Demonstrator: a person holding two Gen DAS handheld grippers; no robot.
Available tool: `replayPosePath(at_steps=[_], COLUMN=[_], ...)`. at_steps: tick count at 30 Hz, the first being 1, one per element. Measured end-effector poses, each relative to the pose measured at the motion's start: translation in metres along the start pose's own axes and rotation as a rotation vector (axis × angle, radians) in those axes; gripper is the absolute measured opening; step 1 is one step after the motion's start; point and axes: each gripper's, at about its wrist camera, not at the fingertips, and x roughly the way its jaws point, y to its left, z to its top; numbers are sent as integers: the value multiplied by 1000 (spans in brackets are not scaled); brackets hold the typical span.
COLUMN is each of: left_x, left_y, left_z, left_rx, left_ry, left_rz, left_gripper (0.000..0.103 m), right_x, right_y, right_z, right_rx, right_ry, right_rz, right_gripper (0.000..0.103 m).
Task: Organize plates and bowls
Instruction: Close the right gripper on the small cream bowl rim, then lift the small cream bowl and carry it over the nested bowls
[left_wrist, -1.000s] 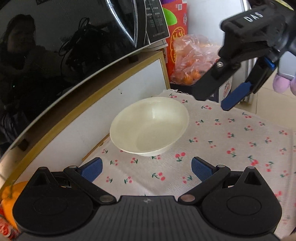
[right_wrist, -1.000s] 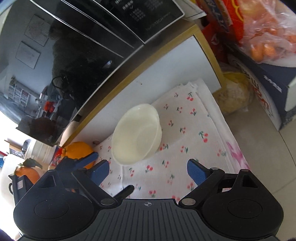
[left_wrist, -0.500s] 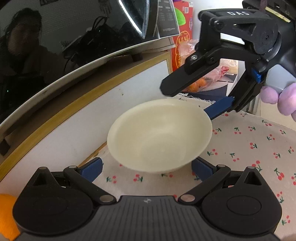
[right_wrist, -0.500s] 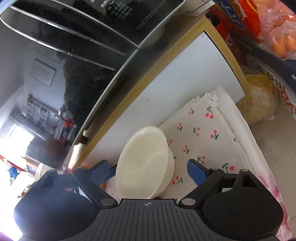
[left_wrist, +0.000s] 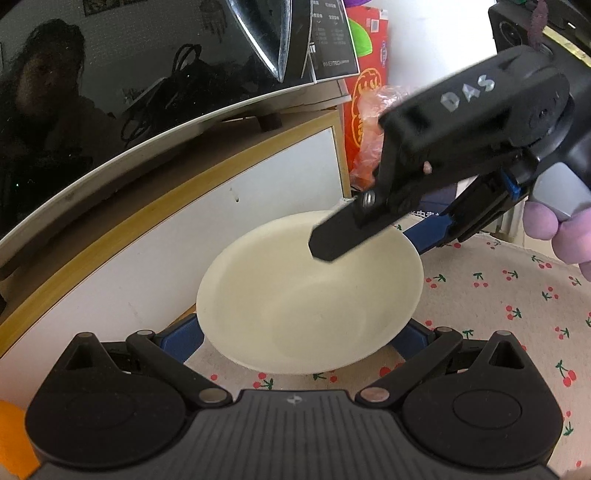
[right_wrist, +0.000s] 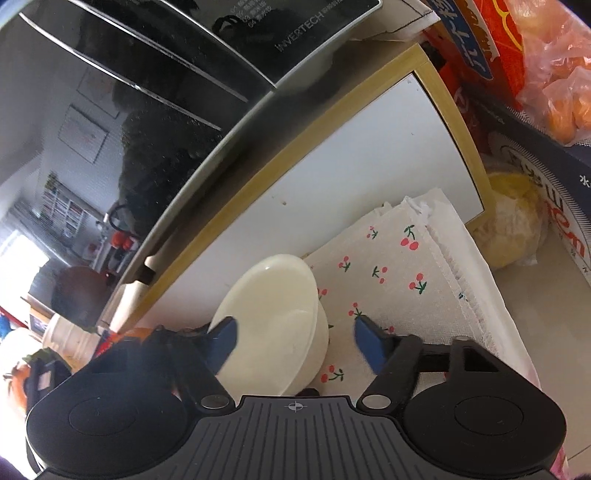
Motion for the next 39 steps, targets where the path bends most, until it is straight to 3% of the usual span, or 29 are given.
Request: replayPosePath(at_steps=[2,7,11,24,39], left_x=[1,-1,-3,-14,-59], left_y=[-1,-5,-7,-11,-11], left_z=[1,0,-1,3,26], left_rx=[-1,11,22,43,38], left_ry=[2,-9,-19,-39,-70], left_rz=[5,19,28,35,62], left_gripper=[103,103,103,102,103], right_x=[2,7,6,-4,-37], right_y=[2,8,10,17,57], right_z=[-1,-6,-6,-7,-7], right_rx=[-18,-74,-110,-140,-200], right_ry=[1,3,-2,2,-16], right_rz=[-19,-44,-68,-70,-65], right_gripper=[41,28,23,23,23])
